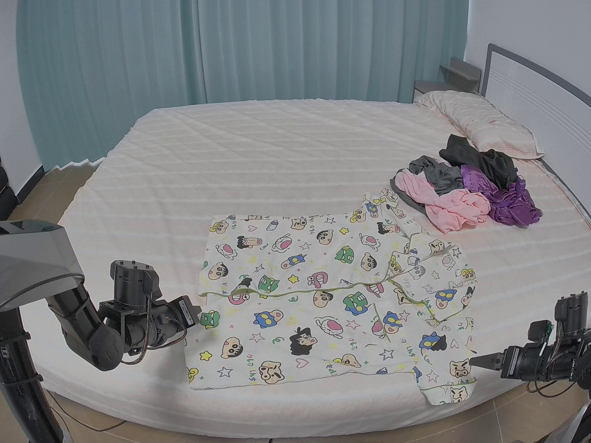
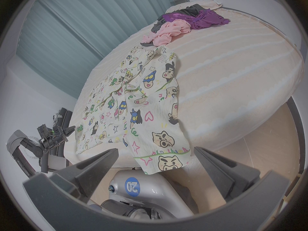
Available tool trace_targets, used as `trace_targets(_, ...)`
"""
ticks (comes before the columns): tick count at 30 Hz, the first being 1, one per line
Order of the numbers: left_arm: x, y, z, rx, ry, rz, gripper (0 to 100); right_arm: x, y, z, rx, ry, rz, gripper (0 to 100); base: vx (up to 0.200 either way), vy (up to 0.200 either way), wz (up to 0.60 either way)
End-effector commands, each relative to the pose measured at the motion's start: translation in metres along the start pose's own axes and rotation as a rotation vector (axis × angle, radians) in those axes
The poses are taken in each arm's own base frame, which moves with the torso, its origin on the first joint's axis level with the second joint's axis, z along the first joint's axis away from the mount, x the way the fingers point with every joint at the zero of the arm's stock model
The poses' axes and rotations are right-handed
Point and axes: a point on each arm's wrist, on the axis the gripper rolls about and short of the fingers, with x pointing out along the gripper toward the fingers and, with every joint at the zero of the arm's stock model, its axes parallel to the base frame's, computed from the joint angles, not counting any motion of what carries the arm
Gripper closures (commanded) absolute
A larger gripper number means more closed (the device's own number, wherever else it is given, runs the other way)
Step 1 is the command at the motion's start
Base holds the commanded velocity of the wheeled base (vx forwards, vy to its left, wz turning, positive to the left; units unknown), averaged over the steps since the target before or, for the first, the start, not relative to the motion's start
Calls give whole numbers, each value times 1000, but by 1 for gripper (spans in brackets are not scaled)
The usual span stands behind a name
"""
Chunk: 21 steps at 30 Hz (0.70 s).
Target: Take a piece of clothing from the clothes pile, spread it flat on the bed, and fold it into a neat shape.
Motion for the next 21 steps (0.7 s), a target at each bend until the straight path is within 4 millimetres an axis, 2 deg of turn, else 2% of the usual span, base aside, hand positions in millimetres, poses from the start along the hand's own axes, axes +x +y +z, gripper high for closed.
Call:
trace_targets(1, 0, -1, -4, 5, 13, 1, 100, 0, 0, 0, 0, 0, 1, 0, 0, 0, 0)
trace_targets(4, -7, -10, -13, 31, 33, -24, 100, 0, 0, 0, 0, 0, 1, 0, 0, 0, 0)
trace_targets(11, -12, -40, -47, 132, 83, -51, 100, -1, 0, -2, 1, 5, 1, 0, 0, 0, 0)
trace_targets(14, -12, -40, -47, 132, 83, -51, 100, -1, 0, -2, 1, 5, 1, 0, 0, 0, 0)
trace_targets(16, -11, -51, -66, 212, 104, -46, 100, 0, -1, -2, 2, 8, 0, 0, 0, 0, 0)
trace_targets(21, -10, -58, -82, 253, 126, -40, 100, 0, 0, -2, 2, 11, 0, 0, 0, 0, 0)
